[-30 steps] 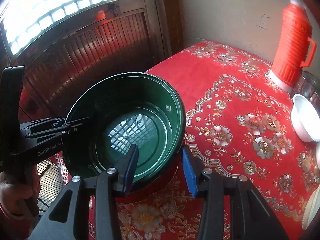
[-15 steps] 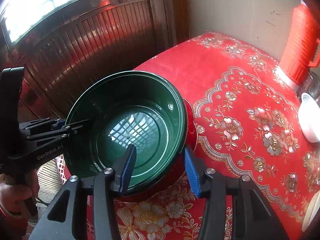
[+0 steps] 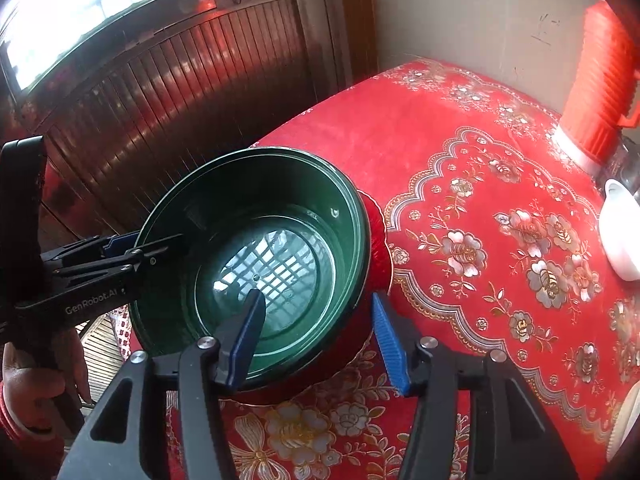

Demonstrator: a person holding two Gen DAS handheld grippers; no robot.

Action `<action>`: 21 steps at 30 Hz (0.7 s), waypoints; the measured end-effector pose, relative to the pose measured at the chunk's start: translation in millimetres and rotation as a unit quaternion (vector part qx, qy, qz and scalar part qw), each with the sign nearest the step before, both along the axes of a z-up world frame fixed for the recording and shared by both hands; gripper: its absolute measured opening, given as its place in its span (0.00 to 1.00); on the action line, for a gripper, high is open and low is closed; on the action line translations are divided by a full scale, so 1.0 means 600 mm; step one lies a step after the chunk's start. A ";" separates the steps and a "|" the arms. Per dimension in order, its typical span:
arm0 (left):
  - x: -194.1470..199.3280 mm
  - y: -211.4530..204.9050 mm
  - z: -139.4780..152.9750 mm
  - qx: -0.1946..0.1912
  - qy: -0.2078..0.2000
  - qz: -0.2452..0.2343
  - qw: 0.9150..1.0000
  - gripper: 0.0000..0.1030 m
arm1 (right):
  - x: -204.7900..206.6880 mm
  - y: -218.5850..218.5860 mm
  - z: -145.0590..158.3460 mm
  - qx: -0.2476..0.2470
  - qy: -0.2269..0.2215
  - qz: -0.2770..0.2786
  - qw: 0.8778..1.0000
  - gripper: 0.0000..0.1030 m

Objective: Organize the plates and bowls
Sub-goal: 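Carry the green bowl onto the red plate stack and open the left gripper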

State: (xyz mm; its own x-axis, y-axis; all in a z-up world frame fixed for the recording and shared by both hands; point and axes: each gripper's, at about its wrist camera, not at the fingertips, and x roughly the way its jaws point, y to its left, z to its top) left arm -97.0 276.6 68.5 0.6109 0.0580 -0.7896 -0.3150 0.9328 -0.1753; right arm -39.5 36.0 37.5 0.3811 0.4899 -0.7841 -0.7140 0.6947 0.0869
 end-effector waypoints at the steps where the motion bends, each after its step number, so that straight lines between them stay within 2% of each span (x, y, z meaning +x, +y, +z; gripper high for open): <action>1: -0.002 -0.003 0.004 0.009 -0.003 0.001 1.000 0.52 | 0.001 -0.003 0.001 0.002 0.000 -0.003 1.000 0.54; 3: -0.003 -0.005 0.010 0.013 -0.011 0.001 1.000 0.57 | 0.003 -0.008 0.005 0.006 0.001 -0.007 1.000 0.54; 8: -0.006 -0.019 0.036 0.035 -0.030 -0.001 0.999 0.57 | 0.002 -0.019 0.021 0.019 -0.006 -0.012 1.000 0.61; 13: -0.003 -0.039 0.066 0.052 -0.049 -0.007 0.997 0.57 | 0.000 -0.033 0.035 0.035 -0.006 -0.016 0.999 0.61; 15: 0.003 -0.051 0.076 0.058 -0.055 -0.014 0.997 0.58 | -0.001 -0.039 0.042 0.044 -0.006 -0.019 0.999 0.62; 17: 0.010 -0.067 0.085 0.066 -0.062 -0.022 0.996 0.58 | 0.000 -0.048 0.049 0.050 -0.008 -0.024 0.998 0.68; 21: 0.029 -0.100 0.095 0.067 -0.072 -0.042 0.994 0.58 | 0.007 -0.073 0.056 0.059 -0.008 -0.039 0.997 0.69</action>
